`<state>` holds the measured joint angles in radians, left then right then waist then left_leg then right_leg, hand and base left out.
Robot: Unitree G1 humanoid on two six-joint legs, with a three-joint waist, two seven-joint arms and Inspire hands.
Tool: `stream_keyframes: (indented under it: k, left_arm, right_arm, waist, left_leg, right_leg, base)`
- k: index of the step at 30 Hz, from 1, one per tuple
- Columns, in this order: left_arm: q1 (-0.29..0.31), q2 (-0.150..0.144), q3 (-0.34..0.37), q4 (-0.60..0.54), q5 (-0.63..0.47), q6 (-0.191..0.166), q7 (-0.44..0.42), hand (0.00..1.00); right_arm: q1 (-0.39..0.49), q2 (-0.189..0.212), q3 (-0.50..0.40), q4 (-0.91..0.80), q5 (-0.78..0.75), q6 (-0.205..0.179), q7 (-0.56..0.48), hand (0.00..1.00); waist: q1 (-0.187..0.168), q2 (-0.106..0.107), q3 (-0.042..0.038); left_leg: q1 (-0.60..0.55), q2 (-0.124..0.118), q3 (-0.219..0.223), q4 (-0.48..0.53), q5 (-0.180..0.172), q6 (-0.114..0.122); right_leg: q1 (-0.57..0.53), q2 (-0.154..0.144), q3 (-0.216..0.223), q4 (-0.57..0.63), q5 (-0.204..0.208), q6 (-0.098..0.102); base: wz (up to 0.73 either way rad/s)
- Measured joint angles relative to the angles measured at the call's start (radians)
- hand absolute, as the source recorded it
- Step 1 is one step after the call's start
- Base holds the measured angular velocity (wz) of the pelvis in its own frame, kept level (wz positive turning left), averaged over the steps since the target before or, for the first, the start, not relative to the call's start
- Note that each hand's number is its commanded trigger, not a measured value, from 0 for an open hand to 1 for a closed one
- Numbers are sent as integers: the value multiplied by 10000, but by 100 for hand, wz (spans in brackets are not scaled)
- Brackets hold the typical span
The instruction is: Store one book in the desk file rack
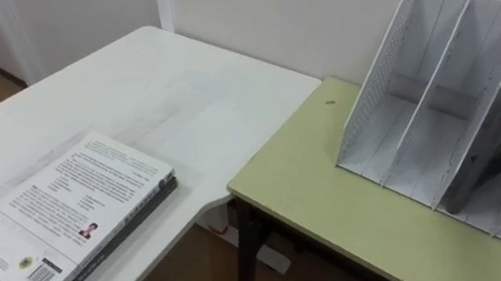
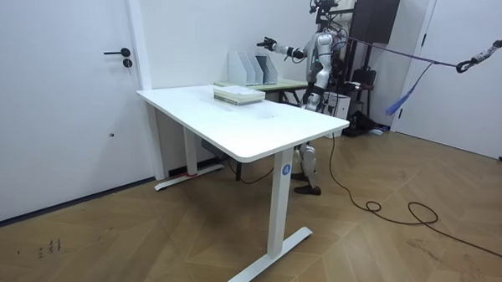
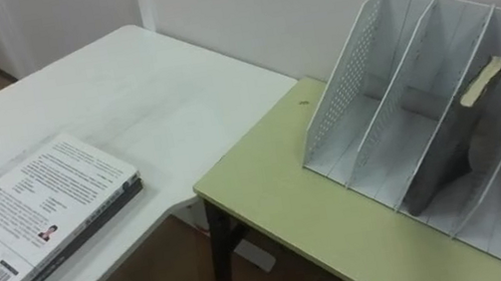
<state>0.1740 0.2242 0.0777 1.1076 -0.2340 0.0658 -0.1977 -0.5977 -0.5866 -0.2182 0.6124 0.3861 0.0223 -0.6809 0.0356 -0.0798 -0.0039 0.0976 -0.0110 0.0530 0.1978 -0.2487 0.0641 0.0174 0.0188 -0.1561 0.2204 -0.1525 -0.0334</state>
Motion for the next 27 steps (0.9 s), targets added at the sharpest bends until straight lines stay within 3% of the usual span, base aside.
stream_keyframes:
  k: [7,17,22,27]
  left_arm:
    - [-79,54,-406,-3,-99,8,109,0]
    - [-245,81,-460,131,-125,0,108,0]
    - [-264,65,-477,148,-321,-25,130,0]
    - [-263,52,-513,89,-487,-9,105,0]
  right_arm:
    - [-86,7,410,-1836,-2,-3,-500,0]
    - [-80,120,1290,-5266,-357,155,712,0]
    - [-56,193,1755,-6800,-438,206,1944,0]
    - [239,434,2356,-7956,-213,446,4348,0]
  waist:
    - [-7,36,-21]
    - [70,78,-6]
    - [172,98,2]
    - [231,119,-5]
  left_leg:
    - [24,3,-5,6,7,-5]
    - [151,17,72,-108,12,-7]
    - [164,42,165,-148,11,-10]
    - [135,46,142,-155,9,-12]
  right_leg:
    - [9,10,37,-5,0,-1]
    - [31,45,170,-9,4,-4]
    - [24,25,189,-14,8,-11]
    - [25,11,156,-68,14,-13]
  base:
    - [-1]
    - [-4]
    - [-4]
    - [0]
